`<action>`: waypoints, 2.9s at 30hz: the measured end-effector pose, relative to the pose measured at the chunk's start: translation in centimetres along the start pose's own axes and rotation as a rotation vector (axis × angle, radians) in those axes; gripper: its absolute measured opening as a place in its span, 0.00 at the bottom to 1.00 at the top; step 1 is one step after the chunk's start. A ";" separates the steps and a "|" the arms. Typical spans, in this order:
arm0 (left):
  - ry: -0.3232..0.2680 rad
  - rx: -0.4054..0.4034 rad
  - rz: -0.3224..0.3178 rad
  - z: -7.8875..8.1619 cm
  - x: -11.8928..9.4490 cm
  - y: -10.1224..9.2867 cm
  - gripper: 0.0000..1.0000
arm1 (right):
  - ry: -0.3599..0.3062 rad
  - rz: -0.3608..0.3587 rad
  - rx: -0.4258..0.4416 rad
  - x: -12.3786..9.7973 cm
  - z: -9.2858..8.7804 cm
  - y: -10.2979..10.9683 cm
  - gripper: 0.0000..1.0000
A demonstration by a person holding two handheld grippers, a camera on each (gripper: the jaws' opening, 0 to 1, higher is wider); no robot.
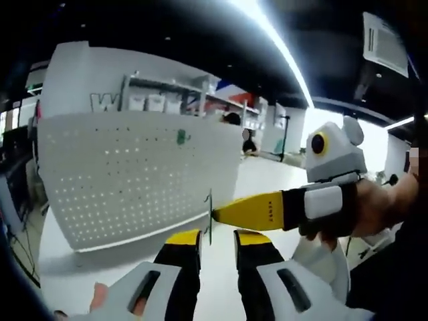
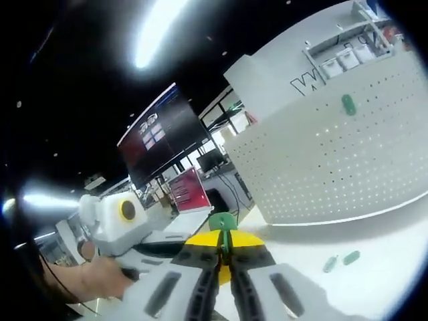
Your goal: Insert the hook assembly into the mounting plate slot until the hook locks in place.
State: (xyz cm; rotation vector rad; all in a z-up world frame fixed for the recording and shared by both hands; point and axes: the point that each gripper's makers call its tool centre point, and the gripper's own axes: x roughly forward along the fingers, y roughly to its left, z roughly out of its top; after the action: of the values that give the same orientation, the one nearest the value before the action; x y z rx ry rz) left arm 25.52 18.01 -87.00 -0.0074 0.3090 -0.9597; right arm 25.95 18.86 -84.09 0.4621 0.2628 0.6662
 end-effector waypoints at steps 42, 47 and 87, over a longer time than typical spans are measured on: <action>-0.049 -0.101 -0.028 0.1 -0.7 -0.6 0.86 | 0.019 -0.018 -0.280 1.2 0.9 -2.0 0.01; -0.073 -0.117 -0.005 0.7 -0.8 0.0 0.89 | 0.020 -0.030 -0.325 1.7 1.0 -2.3 0.01; -0.090 -0.130 0.103 0.1 -1.8 3.3 1.00 | -0.174 -0.353 -0.390 3.3 8.1 -12.6 0.01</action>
State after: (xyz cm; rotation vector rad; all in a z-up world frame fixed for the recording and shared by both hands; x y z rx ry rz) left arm 27.25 21.35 -86.97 -0.1520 0.2861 -0.8335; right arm 38.23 9.63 -83.54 0.0920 0.0430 0.3162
